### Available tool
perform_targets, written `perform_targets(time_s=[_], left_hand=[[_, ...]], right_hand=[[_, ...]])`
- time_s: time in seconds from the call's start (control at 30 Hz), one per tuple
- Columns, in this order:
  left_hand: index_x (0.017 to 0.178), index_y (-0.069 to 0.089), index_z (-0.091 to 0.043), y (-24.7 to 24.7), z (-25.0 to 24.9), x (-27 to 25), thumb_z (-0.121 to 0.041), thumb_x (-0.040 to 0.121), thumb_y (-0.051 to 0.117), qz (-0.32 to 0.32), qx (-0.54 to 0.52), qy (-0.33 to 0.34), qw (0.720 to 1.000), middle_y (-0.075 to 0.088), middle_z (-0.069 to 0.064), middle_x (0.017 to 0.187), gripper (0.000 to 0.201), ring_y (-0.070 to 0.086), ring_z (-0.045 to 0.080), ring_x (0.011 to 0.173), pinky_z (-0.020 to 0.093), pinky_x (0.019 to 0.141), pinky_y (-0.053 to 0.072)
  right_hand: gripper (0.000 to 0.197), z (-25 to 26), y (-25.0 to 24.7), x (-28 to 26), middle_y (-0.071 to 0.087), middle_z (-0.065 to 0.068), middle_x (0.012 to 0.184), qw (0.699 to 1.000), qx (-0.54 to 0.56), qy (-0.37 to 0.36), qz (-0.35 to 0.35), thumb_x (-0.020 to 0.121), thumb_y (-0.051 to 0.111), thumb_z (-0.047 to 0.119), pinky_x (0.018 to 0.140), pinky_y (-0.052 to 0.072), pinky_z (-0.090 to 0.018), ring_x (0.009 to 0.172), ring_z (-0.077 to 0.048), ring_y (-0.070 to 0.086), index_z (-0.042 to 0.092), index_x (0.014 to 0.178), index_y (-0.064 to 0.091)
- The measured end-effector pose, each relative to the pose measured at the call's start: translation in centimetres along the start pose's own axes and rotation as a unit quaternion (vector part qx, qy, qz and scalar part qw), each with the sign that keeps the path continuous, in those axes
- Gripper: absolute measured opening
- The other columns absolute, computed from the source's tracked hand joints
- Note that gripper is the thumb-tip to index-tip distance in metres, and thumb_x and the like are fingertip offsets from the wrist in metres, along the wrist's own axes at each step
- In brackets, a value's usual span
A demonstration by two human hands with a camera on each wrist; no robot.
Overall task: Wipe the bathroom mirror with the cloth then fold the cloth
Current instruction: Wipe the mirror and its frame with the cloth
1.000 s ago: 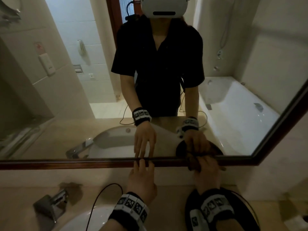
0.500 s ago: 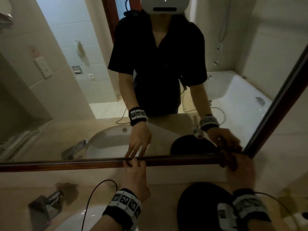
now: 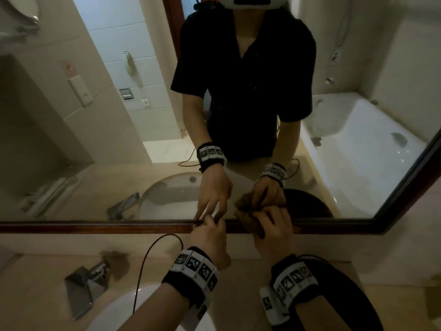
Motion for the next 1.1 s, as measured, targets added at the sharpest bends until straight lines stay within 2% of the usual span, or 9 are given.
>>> perform_targets(time_s=[0.17,0.37,0.47,0.6,0.7,0.8,0.9,1.0,1.1], left_hand=[[0.117,0.056,-0.012,-1.7,0.7,0.1,-0.031,0.087,0.058,0.017,0.044,0.077,0.996,0.058,0.009,0.115,0.036,0.061,0.025,0.101,0.034,0.074,0.05],[0.102,0.062,-0.011,-2.6,0.6,-0.2,-0.03,0.09,0.054,0.039,0.097,0.145,0.984,0.059,0.009,0.098,0.024,0.059,0.024,0.086,0.032,0.072,0.048],[0.086,0.059,-0.013,-2.6,0.3,-0.2,-0.029,0.089,0.056,0.05,0.097,0.154,0.982,0.053,0.004,0.08,0.017,0.051,0.02,0.068,0.031,0.068,0.048],[0.081,0.053,-0.016,-2.7,0.1,-0.3,-0.03,0.088,0.059,0.035,0.108,0.16,0.981,0.048,0.002,0.074,0.017,0.05,0.019,0.068,0.03,0.065,0.047],[0.083,0.054,-0.017,-2.5,-0.1,-0.1,-0.032,0.088,0.06,0.038,0.118,0.168,0.978,0.049,0.002,0.077,0.017,0.054,0.022,0.075,0.031,0.066,0.046],[0.086,0.06,-0.014,-2.3,0.0,0.1,-0.032,0.088,0.061,0.051,0.113,0.175,0.977,0.057,0.004,0.083,0.018,0.062,0.023,0.085,0.031,0.068,0.049],[0.095,0.062,-0.013,-2.2,-0.1,0.3,-0.034,0.089,0.061,0.06,0.117,0.177,0.975,0.063,0.007,0.099,0.022,0.062,0.024,0.093,0.032,0.067,0.044],[0.097,0.062,-0.013,-2.6,-0.1,0.4,-0.034,0.088,0.062,0.062,0.104,0.173,0.977,0.06,0.006,0.093,0.023,0.06,0.023,0.084,0.032,0.066,0.044],[0.088,0.058,-0.014,-2.8,0.2,0.5,-0.033,0.087,0.062,0.061,0.089,0.171,0.979,0.052,0.002,0.077,0.02,0.05,0.018,0.067,0.031,0.064,0.047]], right_hand=[[0.017,4.1,-5.5,8.8,0.053,-0.011,0.1,0.98,0.051,-0.067,-0.18,0.077,0.07,0.012,0.076,0.047,-0.037,0.091,-0.029,0.051,0.01,0.093,0.064],[0.015,7.1,-11.9,19.3,0.06,-0.014,0.093,0.937,0.066,-0.017,-0.342,0.073,0.071,0.006,0.072,0.046,-0.031,0.086,-0.029,0.056,0.008,0.087,0.07],[0.036,6.3,-7.1,14.4,0.049,-0.012,0.108,0.965,0.039,-0.059,-0.252,0.068,0.067,0.007,0.084,0.04,-0.034,0.098,-0.028,0.047,0.012,0.103,0.063],[0.04,2.9,0.7,2.6,0.042,-0.01,0.105,0.99,-0.06,-0.128,-0.006,0.069,0.063,0.009,0.073,0.044,-0.039,0.089,-0.03,0.044,0.02,0.105,0.051],[0.044,1.6,1.0,0.9,0.047,-0.008,0.098,0.991,-0.044,-0.113,0.059,0.061,0.074,0.0,0.07,0.041,-0.038,0.081,-0.029,0.046,0.017,0.098,0.057],[0.026,3.0,-3.8,7.0,0.055,-0.012,0.093,0.995,0.007,-0.096,-0.033,0.067,0.069,-0.002,0.071,0.045,-0.042,0.082,-0.03,0.051,0.007,0.09,0.071],[0.022,5.5,-11.2,15.9,0.057,-0.013,0.099,0.975,0.032,-0.077,-0.206,0.068,0.066,0.001,0.078,0.041,-0.031,0.092,-0.028,0.05,0.005,0.09,0.073],[0.012,7.5,-16.4,23.5,0.062,-0.015,0.09,0.936,0.037,-0.036,-0.347,0.077,0.066,0.012,0.073,0.036,-0.014,0.086,-0.031,0.059,0.009,0.088,0.071],[0.02,8.4,-15.1,24.1,0.057,-0.015,0.093,0.929,0.045,-0.048,-0.363,0.074,0.07,0.008,0.078,0.04,-0.024,0.089,-0.029,0.054,0.012,0.093,0.066]])
Point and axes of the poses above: each hand's wrist, its own x-axis towards the middle knuckle, its own y-axis out of the palm, z = x × y, the point moved 3 cm from there along x, towards the middle knuckle
